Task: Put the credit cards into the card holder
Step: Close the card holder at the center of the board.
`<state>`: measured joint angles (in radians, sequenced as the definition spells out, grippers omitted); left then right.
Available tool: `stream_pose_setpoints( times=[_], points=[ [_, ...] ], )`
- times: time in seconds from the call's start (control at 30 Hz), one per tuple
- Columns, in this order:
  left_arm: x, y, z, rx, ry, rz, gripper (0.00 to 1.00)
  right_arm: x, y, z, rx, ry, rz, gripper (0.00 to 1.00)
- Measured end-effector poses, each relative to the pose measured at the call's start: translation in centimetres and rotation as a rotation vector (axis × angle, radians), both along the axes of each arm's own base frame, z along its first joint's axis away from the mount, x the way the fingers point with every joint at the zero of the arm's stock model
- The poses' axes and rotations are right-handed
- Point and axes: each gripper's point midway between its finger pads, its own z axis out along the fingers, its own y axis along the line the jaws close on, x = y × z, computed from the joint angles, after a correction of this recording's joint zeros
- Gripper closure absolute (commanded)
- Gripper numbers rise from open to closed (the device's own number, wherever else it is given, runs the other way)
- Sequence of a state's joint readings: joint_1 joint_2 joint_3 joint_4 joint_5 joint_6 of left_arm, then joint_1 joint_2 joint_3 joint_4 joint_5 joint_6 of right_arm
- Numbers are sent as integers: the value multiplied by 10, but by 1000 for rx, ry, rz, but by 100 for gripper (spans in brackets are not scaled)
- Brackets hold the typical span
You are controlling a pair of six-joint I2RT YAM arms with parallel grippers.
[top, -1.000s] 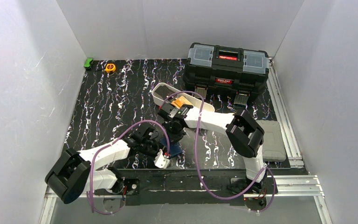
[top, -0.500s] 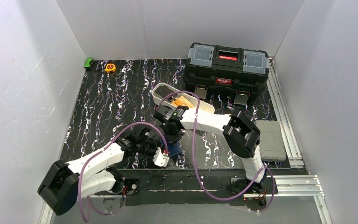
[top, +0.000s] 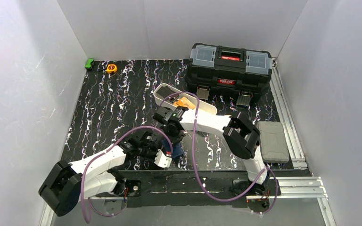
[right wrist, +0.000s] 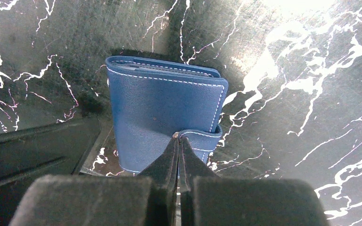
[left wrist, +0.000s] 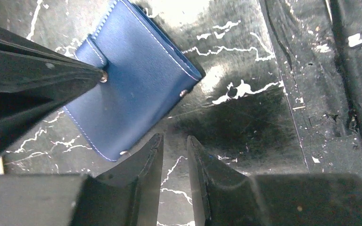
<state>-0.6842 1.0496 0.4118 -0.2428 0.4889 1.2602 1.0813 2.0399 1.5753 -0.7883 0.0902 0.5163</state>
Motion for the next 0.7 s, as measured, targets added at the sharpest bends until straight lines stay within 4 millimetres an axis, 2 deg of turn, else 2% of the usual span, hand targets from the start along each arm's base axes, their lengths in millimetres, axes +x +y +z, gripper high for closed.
stream_pose_setpoints(
  times=[0.1, 0.3, 0.7],
  points=[
    [2, 2, -6, 7, -20, 5, 77, 0, 0, 0, -7, 3, 0, 99],
    [18, -7, -6, -8, -72, 1, 77, 1, 0, 0, -18, 7, 2, 99],
    [23, -10, -6, 2, -77, -15, 76, 1, 0, -2, -40, 13, 27, 99]
  ],
)
